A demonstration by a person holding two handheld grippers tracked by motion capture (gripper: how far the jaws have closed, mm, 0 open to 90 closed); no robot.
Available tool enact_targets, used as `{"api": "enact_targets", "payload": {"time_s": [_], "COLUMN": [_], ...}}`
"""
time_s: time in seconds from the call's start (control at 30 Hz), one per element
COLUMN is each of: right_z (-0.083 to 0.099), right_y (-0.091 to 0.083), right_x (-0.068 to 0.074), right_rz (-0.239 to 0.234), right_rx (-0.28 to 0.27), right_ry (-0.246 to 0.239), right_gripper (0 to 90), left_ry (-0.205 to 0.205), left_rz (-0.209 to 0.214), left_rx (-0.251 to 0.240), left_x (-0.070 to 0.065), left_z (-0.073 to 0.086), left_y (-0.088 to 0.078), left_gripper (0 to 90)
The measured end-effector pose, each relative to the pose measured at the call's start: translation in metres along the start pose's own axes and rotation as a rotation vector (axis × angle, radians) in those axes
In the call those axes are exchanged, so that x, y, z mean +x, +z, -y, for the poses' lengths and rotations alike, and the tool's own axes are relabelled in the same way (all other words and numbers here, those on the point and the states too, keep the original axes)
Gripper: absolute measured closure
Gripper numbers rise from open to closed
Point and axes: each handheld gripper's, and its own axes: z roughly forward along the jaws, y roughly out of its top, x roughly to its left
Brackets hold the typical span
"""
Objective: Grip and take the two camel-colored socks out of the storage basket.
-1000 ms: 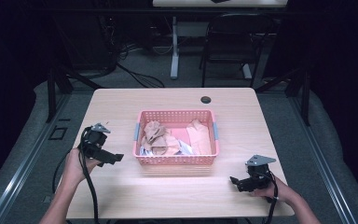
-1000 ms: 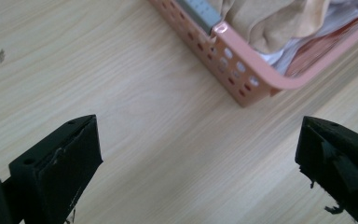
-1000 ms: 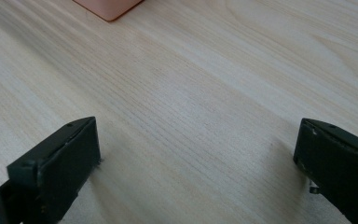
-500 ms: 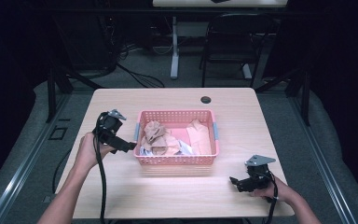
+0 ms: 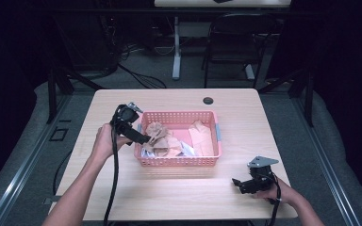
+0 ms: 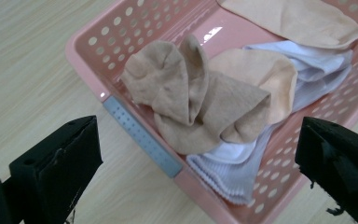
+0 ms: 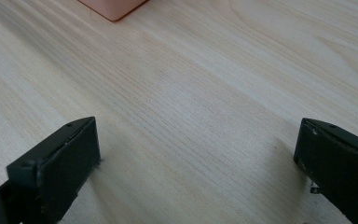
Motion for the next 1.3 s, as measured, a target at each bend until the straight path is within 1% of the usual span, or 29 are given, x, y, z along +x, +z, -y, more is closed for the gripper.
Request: {"api": "enact_targets", "payload": {"time_s": [0.1, 0.13, 0.2, 0.27, 0.33, 0.4, 0.47, 0.5, 0.53, 0.63, 0.67, 0.73, 0.77, 0.8, 0.9, 1.0, 1.03, 1.07, 1.17, 1.3], "right_z": [0.000, 0.000, 0.000, 0.000, 0.000, 0.000, 0.000, 0.000, 0.000, 0.000, 0.000, 0.000, 0.000, 0.000, 0.000, 0.000, 0.000, 0.000, 0.000, 0.000], "right_y": [0.000, 0.000, 0.000, 0.000, 0.000, 0.000, 0.000, 0.000, 0.000, 0.000, 0.000, 0.000, 0.000, 0.000, 0.000, 0.000, 0.000, 0.000, 0.000, 0.000], "right_x": [0.000, 0.000, 0.000, 0.000, 0.000, 0.000, 0.000, 0.000, 0.000, 0.000, 0.000, 0.000, -0.001, -0.001, 0.000, -0.001, -0.001, -0.001, -0.001, -0.001], "right_rz": [0.000, -0.001, -0.002, -0.001, -0.002, -0.002, -0.003, -0.003, -0.003, -0.003, -0.003, -0.004, -0.005, -0.005, -0.002, -0.005, -0.005, -0.005, -0.005, -0.005], "right_rx": [-0.001, -0.001, -0.001, -0.001, 0.000, 0.000, 0.000, 0.002, 0.003, 0.000, 0.001, 0.002, 0.002, 0.002, 0.001, 0.001, 0.002, 0.002, 0.001, 0.002], "right_ry": [0.000, 0.001, 0.000, 0.000, 0.000, 0.000, -0.001, -0.003, -0.003, -0.001, -0.001, -0.003, -0.003, -0.003, -0.002, -0.003, -0.003, -0.003, -0.003, -0.004], "right_gripper": [0.0, 0.0, 0.0, 0.0, 0.0, 0.0, 0.0, 0.0, 0.0, 0.0, 0.0, 0.0, 0.0, 0.0, 0.0, 0.0, 0.0, 0.0, 0.0, 0.0], "left_ry": [0.007, 0.005, -0.004, -0.003, 0.006, 0.005, 0.004, 0.003, 0.013, 0.026, 0.025, 0.024, 0.027, 0.029, 0.019, 0.009, 0.001, -0.008, -0.021, -0.018], "left_rz": [-0.002, 0.003, 0.005, 0.010, 0.014, 0.017, 0.034, 0.036, 0.036, 0.031, 0.026, 0.012, 0.001, -0.010, -0.020, -0.028, -0.039, -0.035, -0.037, -0.036], "left_rx": [0.007, 0.016, 0.018, 0.021, 0.033, 0.043, 0.055, 0.059, 0.069, 0.085, 0.092, 0.108, 0.125, 0.131, 0.144, 0.164, 0.156, 0.157, 0.171, 0.192], "left_x": [-0.001, -0.002, -0.002, -0.002, -0.002, -0.003, -0.003, -0.005, -0.006, -0.010, -0.011, -0.012, -0.013, -0.014, -0.013, -0.010, -0.009, -0.006, -0.004, -0.003], "left_z": [-0.005, -0.007, -0.010, -0.013, -0.017, -0.021, -0.024, -0.026, -0.028, -0.033, -0.034, -0.037, -0.038, -0.038, -0.038, -0.038, -0.037, -0.037, -0.035, -0.035], "left_y": [0.008, 0.012, 0.018, 0.023, 0.029, 0.034, 0.040, 0.043, 0.046, 0.053, 0.056, 0.063, 0.067, 0.070, 0.074, 0.079, 0.081, 0.082, 0.085, 0.088], "left_gripper": [0.0, 0.0, 0.0, 0.0, 0.0, 0.0, 0.0, 0.7, 1.1, 3.3, 4.5, 5.8, 6.3, 8.0, 14.3, 17.9, 21.2, 23.7, 29.9, 39.1]}}
